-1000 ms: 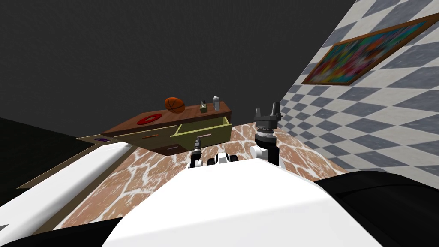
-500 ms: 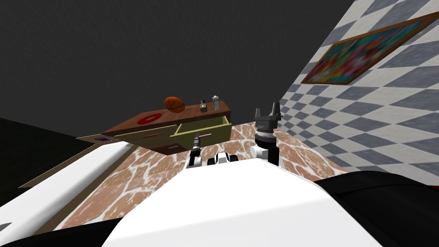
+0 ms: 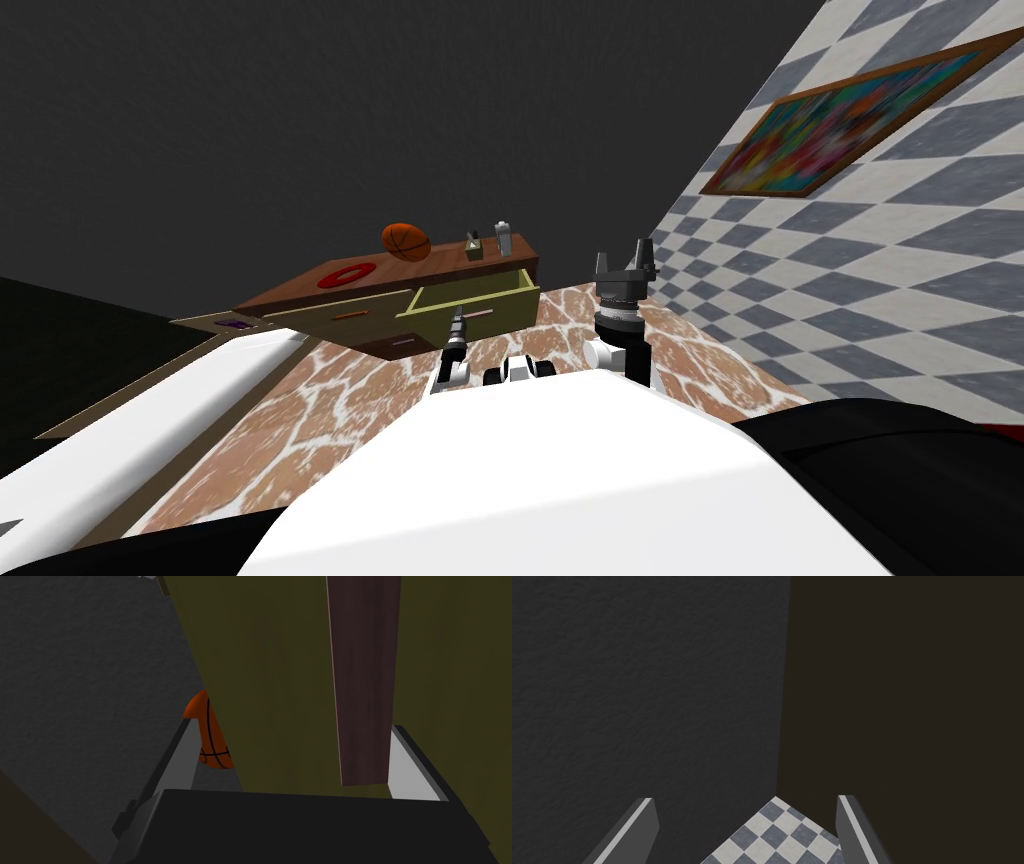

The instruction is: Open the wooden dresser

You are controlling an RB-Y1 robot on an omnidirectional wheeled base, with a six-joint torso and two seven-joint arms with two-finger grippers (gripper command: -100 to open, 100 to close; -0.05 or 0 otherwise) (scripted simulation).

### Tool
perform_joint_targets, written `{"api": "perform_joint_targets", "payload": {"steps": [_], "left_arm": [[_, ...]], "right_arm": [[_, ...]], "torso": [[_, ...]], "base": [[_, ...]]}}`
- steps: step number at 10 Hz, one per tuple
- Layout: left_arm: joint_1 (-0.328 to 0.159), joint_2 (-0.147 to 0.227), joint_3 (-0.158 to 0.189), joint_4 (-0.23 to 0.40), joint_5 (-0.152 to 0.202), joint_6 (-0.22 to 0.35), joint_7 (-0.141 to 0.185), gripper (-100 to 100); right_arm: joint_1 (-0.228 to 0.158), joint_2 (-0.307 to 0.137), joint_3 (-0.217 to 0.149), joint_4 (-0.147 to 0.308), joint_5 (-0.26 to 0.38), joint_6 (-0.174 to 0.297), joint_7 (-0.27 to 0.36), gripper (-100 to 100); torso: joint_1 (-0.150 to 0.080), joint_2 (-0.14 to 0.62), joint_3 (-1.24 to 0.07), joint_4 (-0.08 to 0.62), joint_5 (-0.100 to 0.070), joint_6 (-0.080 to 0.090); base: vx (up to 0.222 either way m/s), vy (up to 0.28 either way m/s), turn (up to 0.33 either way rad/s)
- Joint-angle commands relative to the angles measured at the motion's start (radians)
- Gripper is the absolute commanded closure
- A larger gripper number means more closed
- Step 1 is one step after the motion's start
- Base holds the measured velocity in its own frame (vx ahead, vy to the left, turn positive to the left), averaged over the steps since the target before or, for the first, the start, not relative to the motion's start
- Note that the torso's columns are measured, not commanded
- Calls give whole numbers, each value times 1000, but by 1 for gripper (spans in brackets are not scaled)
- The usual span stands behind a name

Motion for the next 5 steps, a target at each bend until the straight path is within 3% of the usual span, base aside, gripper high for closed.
{"api": "perform_joint_targets", "payload": {"steps": [1,5], "left_arm": [[1,0,0,2,0,1,0,0],[4,0,0,6,0,4,0,0]], "right_arm": [[0,0,0,0,0,0,0,0],[0,0,0,0,0,0,0,0]], "torso": [[1,-2,-1,-1,1,0],[2,-4,-2,-3,2,1]], "base": [[0,0,0],[0,0,0]]}}
